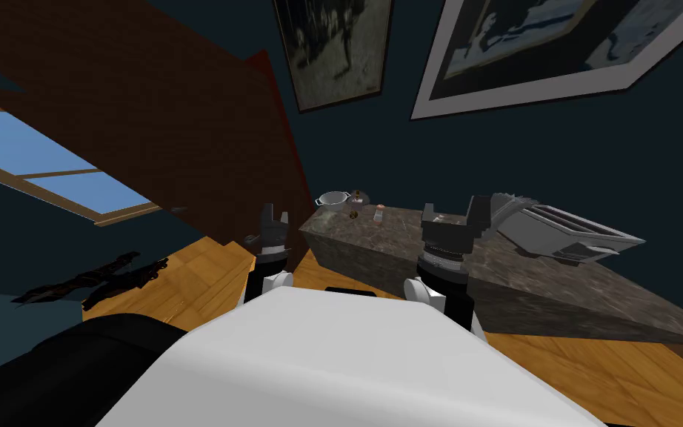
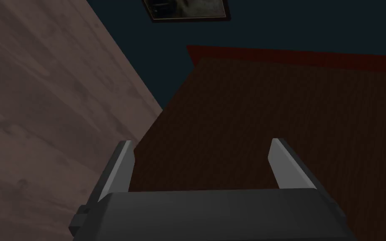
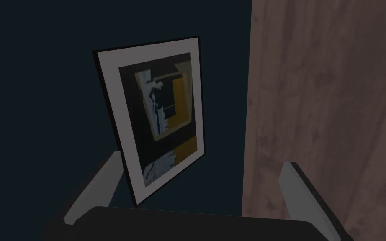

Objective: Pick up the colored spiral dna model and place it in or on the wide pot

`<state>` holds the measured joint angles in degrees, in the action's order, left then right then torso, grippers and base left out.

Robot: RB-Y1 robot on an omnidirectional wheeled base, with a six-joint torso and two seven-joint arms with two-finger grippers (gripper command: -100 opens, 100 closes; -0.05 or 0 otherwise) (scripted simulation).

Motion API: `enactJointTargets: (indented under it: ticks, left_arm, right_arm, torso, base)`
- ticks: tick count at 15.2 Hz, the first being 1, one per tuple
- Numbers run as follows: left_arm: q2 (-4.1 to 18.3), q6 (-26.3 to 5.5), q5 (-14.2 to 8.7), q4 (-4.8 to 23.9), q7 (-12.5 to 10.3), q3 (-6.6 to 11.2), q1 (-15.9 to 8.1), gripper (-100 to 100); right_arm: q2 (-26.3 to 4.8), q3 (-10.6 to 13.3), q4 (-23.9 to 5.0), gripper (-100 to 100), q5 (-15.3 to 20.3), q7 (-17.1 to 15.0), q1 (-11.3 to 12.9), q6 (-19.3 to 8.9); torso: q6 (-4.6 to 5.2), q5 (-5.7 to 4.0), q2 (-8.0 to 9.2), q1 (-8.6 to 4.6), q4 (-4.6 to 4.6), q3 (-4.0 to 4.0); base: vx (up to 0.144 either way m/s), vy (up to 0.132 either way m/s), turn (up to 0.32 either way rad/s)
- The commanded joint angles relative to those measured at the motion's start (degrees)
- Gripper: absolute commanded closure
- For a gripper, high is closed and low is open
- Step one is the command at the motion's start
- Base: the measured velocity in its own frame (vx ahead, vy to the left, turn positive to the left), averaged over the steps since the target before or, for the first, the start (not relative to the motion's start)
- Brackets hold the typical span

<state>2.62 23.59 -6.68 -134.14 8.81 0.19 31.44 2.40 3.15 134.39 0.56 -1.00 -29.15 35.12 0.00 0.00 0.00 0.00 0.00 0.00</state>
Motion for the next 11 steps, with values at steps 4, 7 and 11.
enactJointTargets:
  ticks: [4, 7, 11]
  left_arm:
    - [4.5, -2.0, 1.1, 1.9, 0.6, 0.32, -1.2, -100]
    - [7.3, -4.1, 2.2, 4.0, 1.1, 0.67, -2.5, -100]
    - [11.1, -7.7, 4.2, 7.6, 2.1, 1.31, -4.8, -100]
  right_arm:
    - [0.0, 0.0, 0.0, 0, 0.0, 0.0, 0.0, 0.0]
    - [0.0, 0.0, 0.0, 0, 0.0, 0.0, 0.0, 0.0]
    - [0.0, 0.0, 0.0, 0, 0.0, 0.0, 0.0, 0.0]
  torso:
    - [0.02, -0.01, 0.00, -0.07, 0.00, 0.00]
    - [0.03, -0.03, -0.02, -0.12, -0.01, -0.01]
    - [0.05, -0.05, -0.04, -0.22, -0.01, -0.03]
  base:
    - [0.000, -0.020, -0.107]
    - [0.001, -0.039, -0.150]
    - [0.005, -0.055, -0.230]
